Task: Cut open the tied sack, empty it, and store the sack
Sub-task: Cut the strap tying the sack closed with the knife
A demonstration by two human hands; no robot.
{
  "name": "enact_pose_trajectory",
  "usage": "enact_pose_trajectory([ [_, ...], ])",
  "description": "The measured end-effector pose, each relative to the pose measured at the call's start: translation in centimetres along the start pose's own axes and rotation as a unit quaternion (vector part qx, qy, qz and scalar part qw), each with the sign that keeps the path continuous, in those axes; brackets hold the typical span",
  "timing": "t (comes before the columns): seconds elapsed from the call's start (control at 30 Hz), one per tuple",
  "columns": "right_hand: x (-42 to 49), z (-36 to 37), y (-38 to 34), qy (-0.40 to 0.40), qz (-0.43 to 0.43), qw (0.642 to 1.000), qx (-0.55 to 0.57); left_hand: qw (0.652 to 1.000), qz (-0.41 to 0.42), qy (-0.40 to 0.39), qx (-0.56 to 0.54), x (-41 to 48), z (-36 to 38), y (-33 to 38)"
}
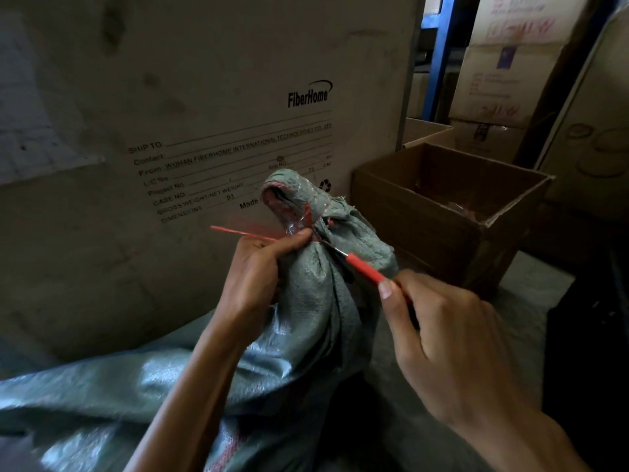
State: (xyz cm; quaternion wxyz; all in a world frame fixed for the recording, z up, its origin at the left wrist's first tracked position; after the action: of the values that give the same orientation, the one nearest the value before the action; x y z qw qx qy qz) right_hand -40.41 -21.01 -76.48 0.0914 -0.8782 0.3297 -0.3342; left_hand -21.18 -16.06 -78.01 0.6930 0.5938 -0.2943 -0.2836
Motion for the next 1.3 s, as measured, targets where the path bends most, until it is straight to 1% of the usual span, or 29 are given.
enact_pose_trajectory([
  [0.13,-0.2,-0.5,0.1,0.026,-0.011,1.000,-0.014,1.000,-0.003,0.026,-0.012,0.3,-0.3,0.4],
  [0.33,-0.1,-0.7,0.3,0.034,-0.012,0.998,-0.042,0.999,-0.025,0.038,0.014,0.4,-0.4,0.0],
  [0.57,-0.1,-0.9,-0.1,0.042,-0.016,0.997,-0.068,0.999,-0.015,0.043,0.028,0.2,-0.6,0.3],
  [1.03,-0.1,-1.0,0.3,0.045,-0.019,0.997,-0.066,0.999,-0.012,0.032,0.031,0.8,-0.4,-0.4],
  [1.3,-0.3,-1.1,0.7,0.073,-0.015,0.996,-0.053,0.999,0.009,0.030,0.033,0.7,0.0,-0.3],
])
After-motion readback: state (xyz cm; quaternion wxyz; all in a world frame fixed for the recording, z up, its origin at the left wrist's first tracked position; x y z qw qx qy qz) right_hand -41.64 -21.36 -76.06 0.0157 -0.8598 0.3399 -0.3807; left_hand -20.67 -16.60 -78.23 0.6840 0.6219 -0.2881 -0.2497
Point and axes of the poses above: each hand's wrist, its own x-axis towards the middle knuckle, its own z-axis out of the palm, y = z × x, the point moved 7 cm from there along x, towards the middle knuckle, and after that the axes turned 1 degree about y, right-handed, at the moved point
